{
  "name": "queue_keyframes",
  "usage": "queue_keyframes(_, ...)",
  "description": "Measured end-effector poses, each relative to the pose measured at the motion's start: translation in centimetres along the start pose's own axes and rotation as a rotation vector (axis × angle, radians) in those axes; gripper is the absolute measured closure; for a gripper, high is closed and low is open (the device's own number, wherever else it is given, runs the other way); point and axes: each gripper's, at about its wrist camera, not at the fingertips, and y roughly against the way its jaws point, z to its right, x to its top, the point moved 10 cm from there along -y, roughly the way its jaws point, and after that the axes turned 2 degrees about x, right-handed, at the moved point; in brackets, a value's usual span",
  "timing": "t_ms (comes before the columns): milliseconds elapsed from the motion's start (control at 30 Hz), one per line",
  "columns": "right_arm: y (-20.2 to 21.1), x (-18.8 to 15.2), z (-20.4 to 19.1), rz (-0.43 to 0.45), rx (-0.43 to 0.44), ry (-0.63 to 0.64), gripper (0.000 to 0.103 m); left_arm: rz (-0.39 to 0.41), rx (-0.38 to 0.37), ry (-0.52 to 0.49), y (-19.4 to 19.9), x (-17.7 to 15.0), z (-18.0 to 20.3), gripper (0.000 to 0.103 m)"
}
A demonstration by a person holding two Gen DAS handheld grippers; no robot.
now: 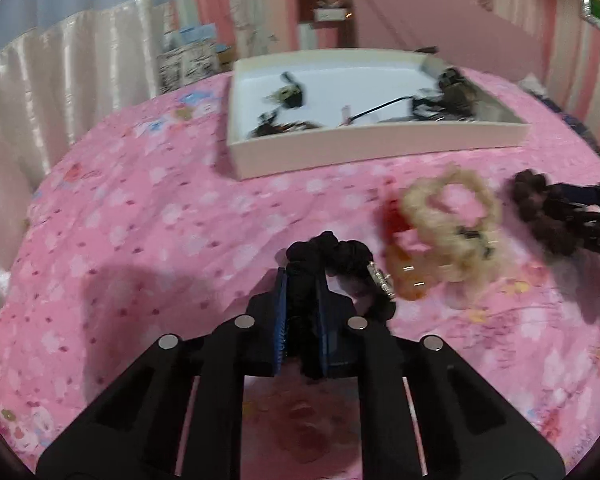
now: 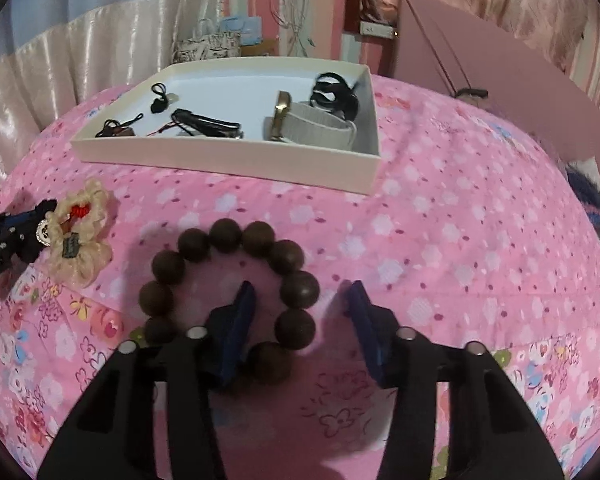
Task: Organize jewelry
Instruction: 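Grasp the dark wooden bead bracelet with the right gripper while the left grasps the black bead bracelet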
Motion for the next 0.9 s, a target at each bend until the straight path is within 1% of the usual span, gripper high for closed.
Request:
queue_keyframes(100,0.0,0.0,0.2,-0.001,0.021,-0.019,0.055,0.061,-0.051,0.021,1.6,0.9,1.0,0.093)
queue_keyframes(167,0.0,-0.1,0.2,-0.001,0.032,-0.029,0.054,0.092,-0.074,0.004,2.7,1.7,2.2,0.093)
queue_keyframes(200,0.0,0.0,0.2,-0.001,0.029,-0.026,0.054,0.09,-0.072,-0.023,2.8,1.9,2.9,0.093)
queue_keyframes(267,0.1,0.0,0.1,0.0,0.021,-0.02,0.055,0.059,-0.032,-0.079,1.8,1.5,3.8,0.093)
queue_keyframes(333,0.1,0.1,0.3,0.0,0.03,-0.027,0.054,0.031,-0.012,-0.091,0.7,1.2,4.0,0.095)
queue_keyframes(367,0.1,0.1,0.3,0.001,0.036,-0.033,0.054,0.028,-0.048,-0.069,0.6,1.1,4.1,0.095)
queue_keyframes(433,0.0,0.1,0.3,0.0,0.036,-0.033,0.054,0.056,-0.143,-0.022,1.4,1.6,4.3,0.095)
queue_keyframes(500,0.0,0.1,0.3,-0.001,0.028,-0.027,0.054,0.079,-0.203,-0.007,2.3,2.3,4.8,0.095)
queue_keyframes(533,0.0,0.1,0.2,-0.001,0.025,-0.024,0.054,0.074,-0.215,-0.01,2.3,2.5,5.0,0.095)
queue_keyframes(633,0.0,0.1,0.2,0.0,0.028,-0.026,0.054,-0.012,-0.238,-0.014,0.1,2.2,6.0,0.095)
queue_keyframes(700,0.1,0.1,0.3,0.001,0.03,-0.029,0.054,-0.008,-0.209,-0.014,0.0,1.6,5.5,0.095)
queue_keyframes(767,0.0,0.2,0.3,0.001,0.033,-0.031,0.054,-0.025,-0.208,-0.009,-0.5,1.8,5.8,0.095)
queue_keyframes(833,0.0,0.2,0.3,0.001,0.031,-0.03,0.054,-0.029,-0.175,-0.021,-1.4,2.2,6.4,0.095)
queue_keyframes(900,0.0,0.2,0.4,0.001,0.025,-0.027,0.054,-0.03,-0.156,-0.035,-1.6,2.2,6.0,0.095)
